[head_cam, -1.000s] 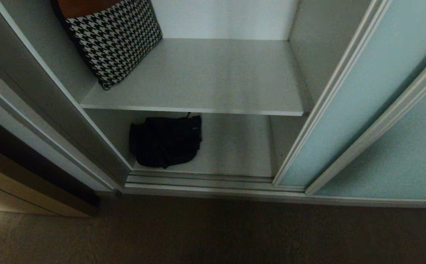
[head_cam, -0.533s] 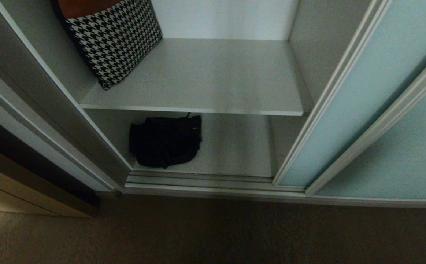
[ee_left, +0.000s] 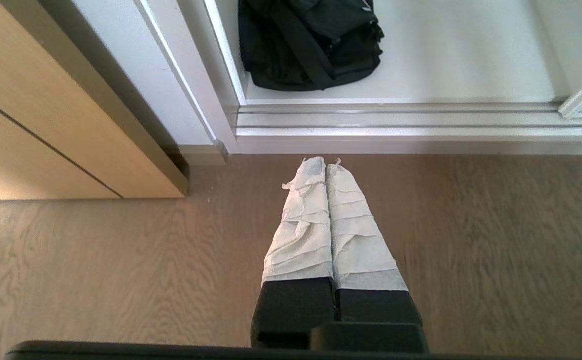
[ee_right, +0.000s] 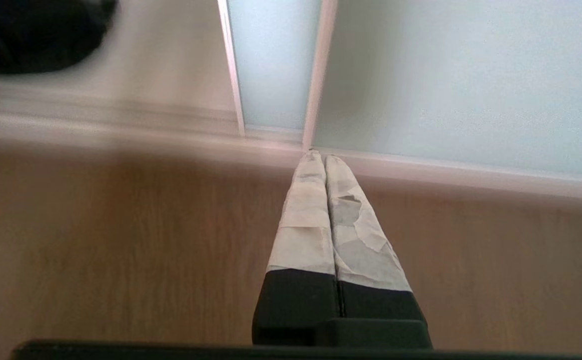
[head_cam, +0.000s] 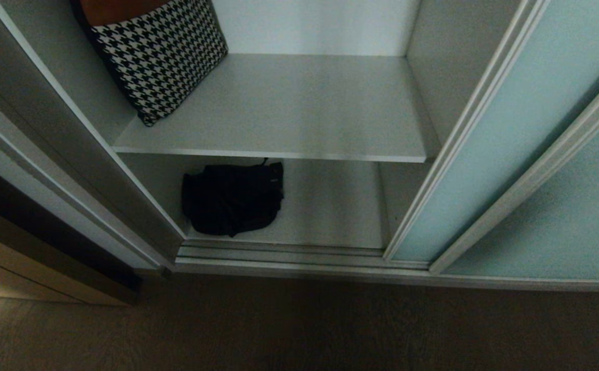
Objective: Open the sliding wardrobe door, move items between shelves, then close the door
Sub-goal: Close the door
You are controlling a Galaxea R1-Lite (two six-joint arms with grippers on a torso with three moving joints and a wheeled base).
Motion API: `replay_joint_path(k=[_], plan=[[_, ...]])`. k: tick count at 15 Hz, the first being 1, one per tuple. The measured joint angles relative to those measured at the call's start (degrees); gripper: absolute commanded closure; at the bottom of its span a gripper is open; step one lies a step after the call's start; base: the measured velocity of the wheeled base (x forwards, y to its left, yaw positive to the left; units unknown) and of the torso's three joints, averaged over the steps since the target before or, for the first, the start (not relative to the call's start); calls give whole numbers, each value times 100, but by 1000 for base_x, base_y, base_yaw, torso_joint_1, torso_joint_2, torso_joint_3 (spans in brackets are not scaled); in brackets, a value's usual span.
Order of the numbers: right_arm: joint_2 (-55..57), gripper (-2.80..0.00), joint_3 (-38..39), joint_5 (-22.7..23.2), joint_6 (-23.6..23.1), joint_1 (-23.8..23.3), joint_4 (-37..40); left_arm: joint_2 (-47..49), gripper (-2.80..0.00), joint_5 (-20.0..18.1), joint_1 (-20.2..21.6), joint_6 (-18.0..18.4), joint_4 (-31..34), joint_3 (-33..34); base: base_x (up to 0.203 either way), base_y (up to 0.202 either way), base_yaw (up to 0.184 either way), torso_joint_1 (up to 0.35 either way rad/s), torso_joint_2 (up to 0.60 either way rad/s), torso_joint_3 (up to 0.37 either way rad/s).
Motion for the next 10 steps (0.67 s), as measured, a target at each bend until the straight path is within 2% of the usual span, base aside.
replay_joint_path(k=[2, 7, 10], plan=[[85, 0, -1078, 7, 14, 0, 600, 0, 0, 24, -2, -106, -16, 0, 0, 0, 0, 0, 0, 0], [285, 0, -3833, 84, 13, 11, 3037, 0, 0, 60, -2, -166, -16, 0, 0, 0, 0, 0, 0, 0], [673, 0, -5116, 525, 307, 11, 3977, 0, 0, 55, -2, -165, -18, 0, 0, 0, 0, 0, 0, 0]])
